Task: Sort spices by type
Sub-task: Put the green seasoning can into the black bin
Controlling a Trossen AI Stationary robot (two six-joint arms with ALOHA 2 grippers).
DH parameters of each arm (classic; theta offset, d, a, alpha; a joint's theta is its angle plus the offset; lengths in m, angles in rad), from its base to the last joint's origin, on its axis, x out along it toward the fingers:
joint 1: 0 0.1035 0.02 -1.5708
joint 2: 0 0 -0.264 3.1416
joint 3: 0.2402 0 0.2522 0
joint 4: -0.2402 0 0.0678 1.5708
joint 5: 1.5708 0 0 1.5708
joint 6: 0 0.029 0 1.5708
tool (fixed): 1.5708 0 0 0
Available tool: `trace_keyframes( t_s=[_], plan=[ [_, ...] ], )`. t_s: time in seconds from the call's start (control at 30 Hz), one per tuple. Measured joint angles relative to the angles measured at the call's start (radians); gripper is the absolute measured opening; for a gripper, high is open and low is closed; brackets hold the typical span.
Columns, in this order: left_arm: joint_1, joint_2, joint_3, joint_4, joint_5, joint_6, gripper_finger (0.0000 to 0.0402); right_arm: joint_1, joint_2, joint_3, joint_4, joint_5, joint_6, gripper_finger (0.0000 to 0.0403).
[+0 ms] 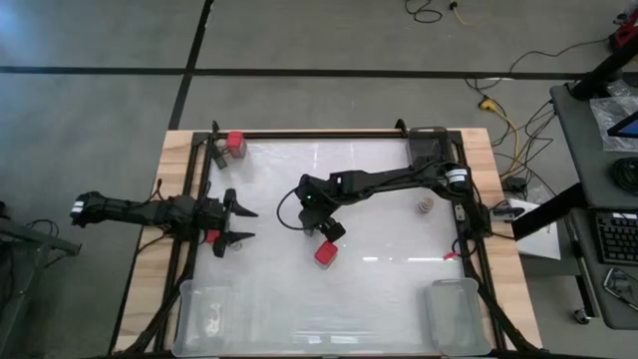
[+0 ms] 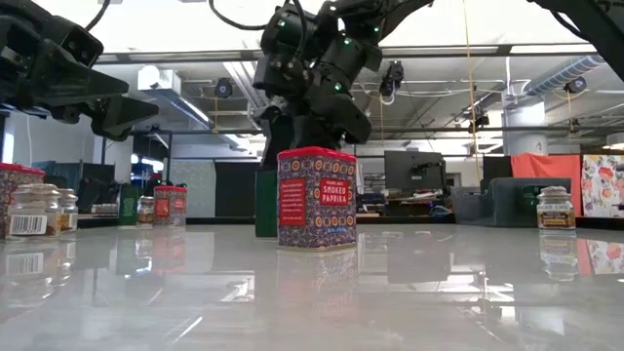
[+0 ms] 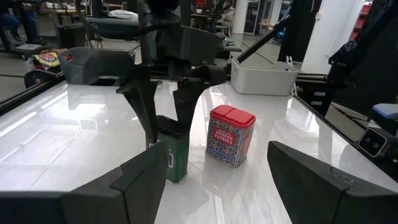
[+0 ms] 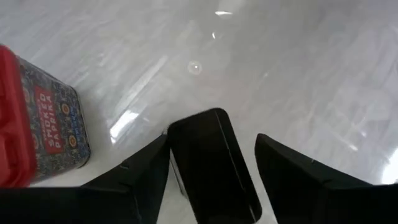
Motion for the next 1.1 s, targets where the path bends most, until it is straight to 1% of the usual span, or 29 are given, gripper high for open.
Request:
trace_keyframes(
  t_s=[0.33, 0.57, 0.67, 0.77, 0.93, 1.03, 1.1],
  plan=[
    [0.0, 0.0, 0.0, 0.001, 0.0, 0.0, 0.0259, -0.004, 0.0, 0.013, -0.042, 0.004, 0.214, 0.0169],
    [0.0, 0.0, 0.0, 0.0, 0.0, 0.0, 0.0259, -0.004, 0.0, 0.027, -0.073, 0.011, 0.466, 0.0149],
    [0.0, 0.0, 0.0, 0.0, 0.0, 0.0, 0.0259, -0.004, 0.0, 0.036, -0.094, 0.011, 0.499, 0.0154],
    [0.0, 0.0, 0.0, 0.001, 0.0, 0.0, 0.0259, -0.004, 0.0, 0.043, -0.105, 0.009, 0.505, 0.0171],
    [0.0, 0.0, 0.0, 0.001, 0.0, 0.0, 0.0259, -0.004, 0.0, 0.044, -0.11, 0.008, 0.47, 0.0198],
    [0.0, 0.0, 0.0, 0.0, 0.0, 0.0, 0.0259, -0.004, 0.0, 0.044, -0.121, 0.009, 0.434, 0.0206],
    [0.0, 0.0, 0.0, 0.001, 0.0, 0.0, 0.0259, -0.004, 0.0, 0.043, -0.121, 0.009, 0.44, 0.0209]
  ],
)
